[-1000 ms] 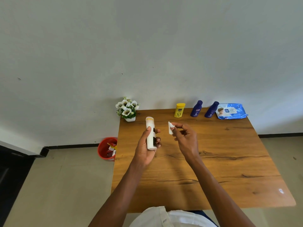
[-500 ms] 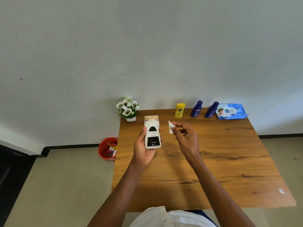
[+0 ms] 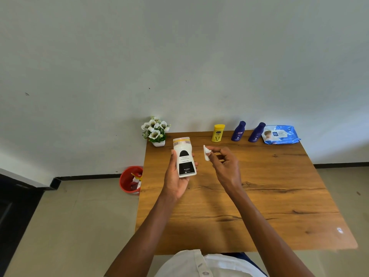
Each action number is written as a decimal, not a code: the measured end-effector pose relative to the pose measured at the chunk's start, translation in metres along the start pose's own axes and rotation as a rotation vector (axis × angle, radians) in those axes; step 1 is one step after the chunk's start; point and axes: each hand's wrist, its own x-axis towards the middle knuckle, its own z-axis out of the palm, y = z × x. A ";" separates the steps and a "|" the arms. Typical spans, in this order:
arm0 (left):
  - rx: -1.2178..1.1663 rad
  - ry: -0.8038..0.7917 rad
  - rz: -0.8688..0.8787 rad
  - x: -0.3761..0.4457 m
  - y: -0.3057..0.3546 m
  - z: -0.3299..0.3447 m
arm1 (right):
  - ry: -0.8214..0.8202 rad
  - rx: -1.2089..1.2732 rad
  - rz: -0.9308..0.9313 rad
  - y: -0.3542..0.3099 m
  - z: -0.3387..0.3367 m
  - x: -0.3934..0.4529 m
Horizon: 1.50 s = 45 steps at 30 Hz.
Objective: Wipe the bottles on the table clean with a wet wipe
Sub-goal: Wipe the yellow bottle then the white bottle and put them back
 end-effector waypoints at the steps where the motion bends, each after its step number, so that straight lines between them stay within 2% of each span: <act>1: 0.008 -0.004 -0.001 0.000 0.000 0.000 | -0.004 -0.009 -0.013 -0.001 0.000 0.000; 8: 0.015 -0.019 -0.012 0.000 -0.001 0.003 | 0.000 -0.052 -0.064 -0.005 -0.001 0.003; 11: -0.003 -0.026 -0.043 0.002 -0.002 0.000 | -0.018 -0.161 -0.133 -0.005 -0.001 0.002; 17: -0.018 0.002 -0.068 0.005 -0.007 0.000 | -0.113 -0.657 -0.660 -0.006 0.011 0.000; 20: 0.015 0.028 -0.064 0.006 -0.006 0.000 | -0.118 -0.725 -0.745 -0.003 0.018 -0.007; 24: 0.018 0.037 -0.066 0.010 -0.002 -0.005 | -0.191 -0.742 -0.786 0.004 0.019 -0.015; 29: 0.039 0.013 -0.104 0.016 -0.003 -0.017 | -0.434 -0.748 -0.843 0.014 0.011 -0.017; 31: 0.039 0.025 -0.075 0.018 0.000 -0.015 | -0.479 -0.752 -0.800 0.021 0.005 -0.016; 34: 0.020 0.007 -0.017 0.022 0.003 -0.015 | -0.420 -0.704 -0.688 0.026 -0.007 -0.011; 40: 0.008 -0.054 -0.026 0.027 -0.001 -0.013 | -0.117 -0.582 -0.557 0.016 -0.006 -0.002; 42: 0.023 -0.055 -0.048 0.029 -0.003 -0.010 | -0.095 -0.596 -0.563 0.013 0.003 -0.002; 45: 0.019 -0.059 -0.104 0.033 -0.006 -0.004 | -0.146 -0.643 -0.612 0.014 0.017 -0.006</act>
